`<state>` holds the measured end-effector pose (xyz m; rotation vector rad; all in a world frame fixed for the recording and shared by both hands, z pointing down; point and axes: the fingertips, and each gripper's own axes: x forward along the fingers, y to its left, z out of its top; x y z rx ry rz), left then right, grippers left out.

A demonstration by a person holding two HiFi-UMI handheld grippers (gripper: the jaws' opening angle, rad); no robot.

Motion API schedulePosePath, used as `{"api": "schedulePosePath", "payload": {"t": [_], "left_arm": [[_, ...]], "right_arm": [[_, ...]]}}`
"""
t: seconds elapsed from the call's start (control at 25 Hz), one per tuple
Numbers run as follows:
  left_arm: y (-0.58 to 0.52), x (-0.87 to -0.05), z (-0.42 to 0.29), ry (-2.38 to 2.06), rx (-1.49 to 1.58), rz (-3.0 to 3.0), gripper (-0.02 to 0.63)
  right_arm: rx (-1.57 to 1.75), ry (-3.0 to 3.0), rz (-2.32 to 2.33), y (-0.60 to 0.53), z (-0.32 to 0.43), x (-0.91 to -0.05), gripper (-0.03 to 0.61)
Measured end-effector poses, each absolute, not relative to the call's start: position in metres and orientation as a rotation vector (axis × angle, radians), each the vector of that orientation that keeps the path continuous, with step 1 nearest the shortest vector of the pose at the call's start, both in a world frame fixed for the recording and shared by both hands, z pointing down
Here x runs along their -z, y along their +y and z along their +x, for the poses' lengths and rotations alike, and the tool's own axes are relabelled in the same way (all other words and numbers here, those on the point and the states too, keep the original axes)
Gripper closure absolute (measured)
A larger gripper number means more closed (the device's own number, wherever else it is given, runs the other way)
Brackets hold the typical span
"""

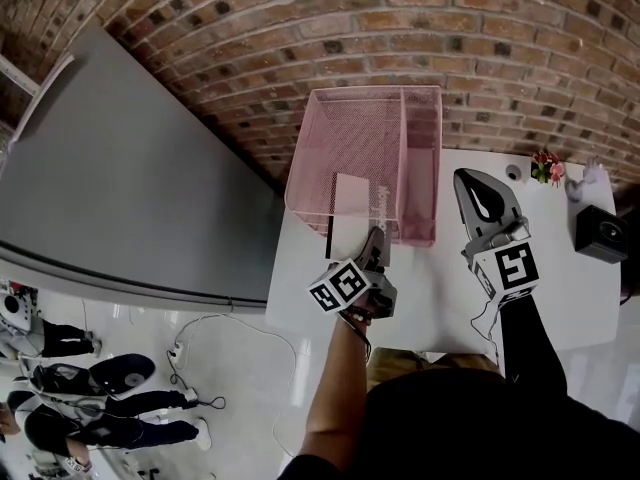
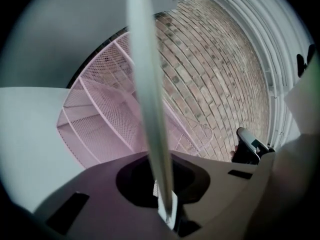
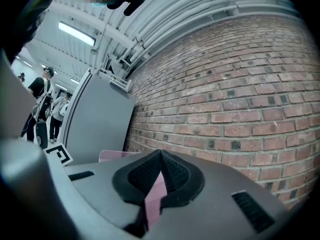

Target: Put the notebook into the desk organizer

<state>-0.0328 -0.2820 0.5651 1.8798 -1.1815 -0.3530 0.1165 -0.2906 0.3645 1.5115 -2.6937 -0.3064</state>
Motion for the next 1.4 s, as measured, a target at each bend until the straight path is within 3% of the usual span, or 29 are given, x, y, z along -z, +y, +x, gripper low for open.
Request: {"api": "schedulePosePath", "payload": {"t": [0.64,0.88,1.4], "left_arm": [[-0.316,-0.563,-0.013,-1.195,0.304,1.913,0.581],[-0.308,-0.557,-0.012,-1.19,0.264,1.945,0.454],[-0.279,-0.581,-0.017,-1.22,-0.014,1.931,0.346]], "right_arm": [[0.296,-2.671,1.509,-0.29,0.122,-0.373,0.557],[0.302,-2.672,1.5,-0.288,0.12,-0.372,0.557],[0.324,-2.706,1.446,-0.279,0.106,-0.367,0.557]]}}
